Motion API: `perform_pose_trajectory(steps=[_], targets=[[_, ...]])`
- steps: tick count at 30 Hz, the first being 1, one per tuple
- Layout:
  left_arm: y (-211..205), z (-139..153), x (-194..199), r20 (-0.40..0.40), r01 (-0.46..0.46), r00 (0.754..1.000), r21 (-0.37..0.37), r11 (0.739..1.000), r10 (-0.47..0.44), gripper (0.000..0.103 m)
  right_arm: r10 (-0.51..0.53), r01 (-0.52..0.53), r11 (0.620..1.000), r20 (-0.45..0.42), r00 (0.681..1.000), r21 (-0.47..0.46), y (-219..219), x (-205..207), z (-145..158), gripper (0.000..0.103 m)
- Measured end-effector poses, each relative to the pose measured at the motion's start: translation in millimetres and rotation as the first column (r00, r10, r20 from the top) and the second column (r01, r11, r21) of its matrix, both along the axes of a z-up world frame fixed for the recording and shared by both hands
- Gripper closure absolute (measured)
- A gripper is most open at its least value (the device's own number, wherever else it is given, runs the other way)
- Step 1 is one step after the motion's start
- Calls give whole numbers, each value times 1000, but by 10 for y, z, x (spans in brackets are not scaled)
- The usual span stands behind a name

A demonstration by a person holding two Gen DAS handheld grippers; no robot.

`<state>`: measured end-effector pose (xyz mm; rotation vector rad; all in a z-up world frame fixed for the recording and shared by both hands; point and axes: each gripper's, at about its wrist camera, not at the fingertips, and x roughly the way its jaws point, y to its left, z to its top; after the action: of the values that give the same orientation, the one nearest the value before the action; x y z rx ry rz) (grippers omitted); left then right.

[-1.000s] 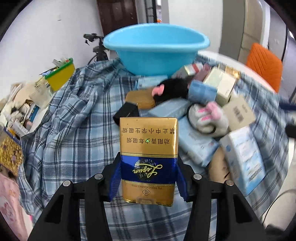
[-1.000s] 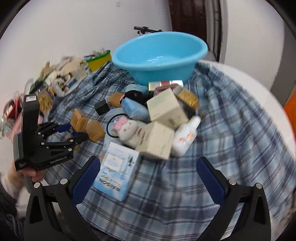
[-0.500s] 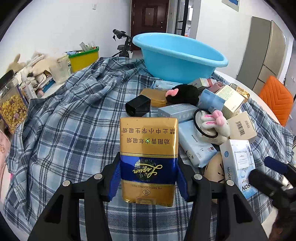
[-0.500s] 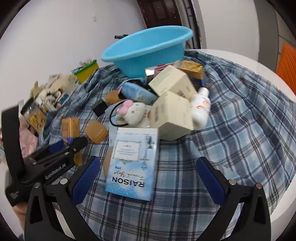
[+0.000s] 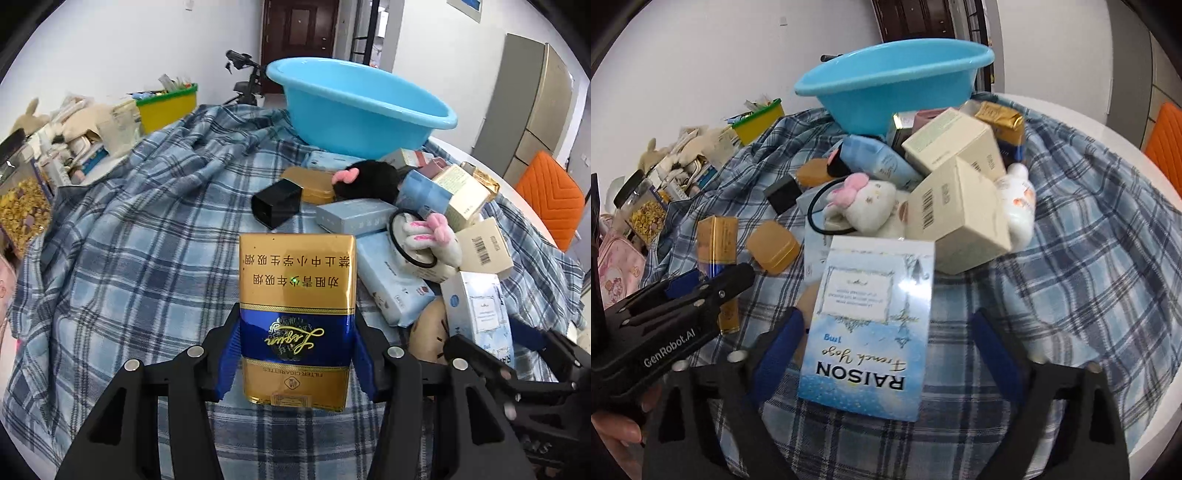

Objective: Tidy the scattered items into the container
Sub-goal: 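Lift the pack with the left gripper while the right gripper grasps the RAISON box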

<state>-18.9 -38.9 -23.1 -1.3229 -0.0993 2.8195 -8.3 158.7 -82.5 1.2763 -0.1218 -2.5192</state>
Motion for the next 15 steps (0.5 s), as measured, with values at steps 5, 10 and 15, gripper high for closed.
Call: perform_pose_trajectory(steps=[5,10,15], targets=[[-7,18,18,4,7,1000,18,1000,-7,48,5,-4,1000,-47,999,25,-1,73,77,46],[2,99,79,-22,-11,1000,27,1000,11,48,3,-2,1000,-61,998,11,42,97,126,47],[91,299,200,-110,-17,994,-25,1000,14,48,-10,14,999,-125,992,30,64,152,220,47]])
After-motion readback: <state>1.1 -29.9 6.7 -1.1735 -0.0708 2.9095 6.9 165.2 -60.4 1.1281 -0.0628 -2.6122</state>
